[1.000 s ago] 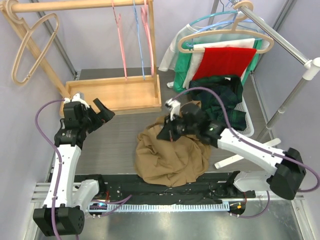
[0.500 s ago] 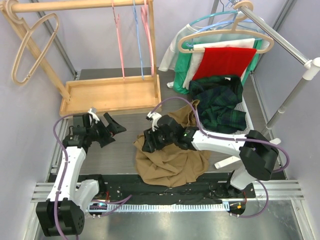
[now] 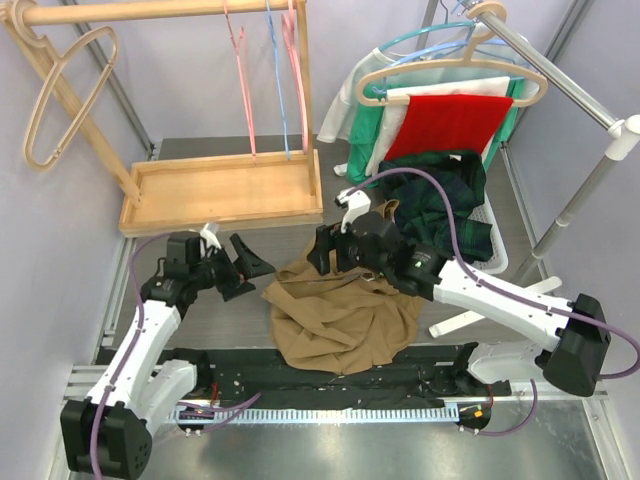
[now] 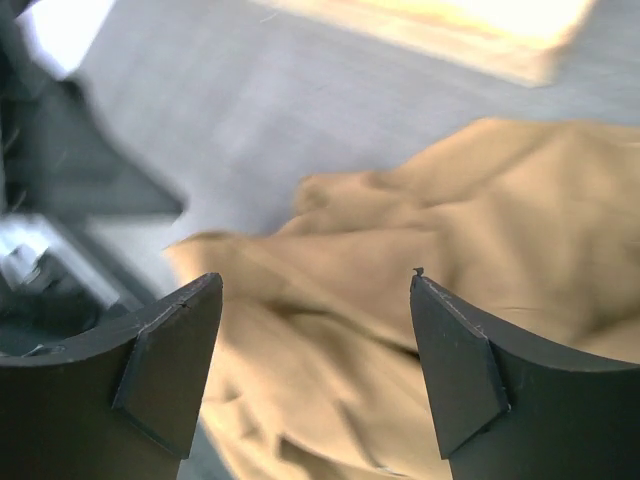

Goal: Place the skirt on the hanger

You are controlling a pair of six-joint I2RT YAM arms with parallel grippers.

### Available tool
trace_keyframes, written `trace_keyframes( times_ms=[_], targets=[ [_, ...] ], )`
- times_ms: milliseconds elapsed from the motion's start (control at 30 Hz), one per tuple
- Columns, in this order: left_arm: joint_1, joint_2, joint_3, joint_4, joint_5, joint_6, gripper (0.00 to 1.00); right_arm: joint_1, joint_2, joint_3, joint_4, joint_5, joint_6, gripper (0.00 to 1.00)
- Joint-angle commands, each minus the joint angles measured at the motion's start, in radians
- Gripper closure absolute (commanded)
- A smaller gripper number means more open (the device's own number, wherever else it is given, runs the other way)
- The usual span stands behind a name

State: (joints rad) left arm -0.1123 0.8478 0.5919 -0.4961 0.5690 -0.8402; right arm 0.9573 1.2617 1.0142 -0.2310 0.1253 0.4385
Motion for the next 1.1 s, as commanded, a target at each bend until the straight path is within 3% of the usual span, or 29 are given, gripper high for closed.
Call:
trace_keyframes(
  times_ms=[0,167,333,533,833,867,933,1067],
  targets=[
    [-0.081,0.030,0.003,0.059,0.000,-0.019,0.07,-0.046,0.025,0.052,-0.184,0.137,-0.059,0.19],
    [-0.131,0.034,-0.026,-0.007,-0.020,-0.002,0.09,-0.058,0.067,0.064,-0.272,0.162,-0.118,0.13],
    [-0.156,0.027,-0.046,-0.007,0.002,-0.003,0.20,-0.072,0.114,0.063,-0.289,0.139,-0.190,0.12],
    [-0.184,0.048,-0.061,0.002,0.015,0.007,0.42,-0.086,0.174,0.083,-0.326,0.132,-0.273,0.19],
    [-0.231,0.138,-0.067,0.034,0.011,0.041,0.78,-0.100,0.274,0.109,-0.335,0.066,-0.325,0.21],
    [-0.234,0.152,-0.058,0.034,0.005,0.044,0.90,-0.103,0.283,0.110,-0.332,0.068,-0.325,0.21],
    [-0.234,0.155,-0.046,0.031,-0.004,0.055,1.00,-0.111,0.307,0.110,-0.323,0.076,-0.320,0.21],
    [-0.234,0.128,0.020,-0.034,-0.093,0.102,1.00,-0.144,0.343,0.115,-0.300,0.063,-0.293,0.29]
  ],
)
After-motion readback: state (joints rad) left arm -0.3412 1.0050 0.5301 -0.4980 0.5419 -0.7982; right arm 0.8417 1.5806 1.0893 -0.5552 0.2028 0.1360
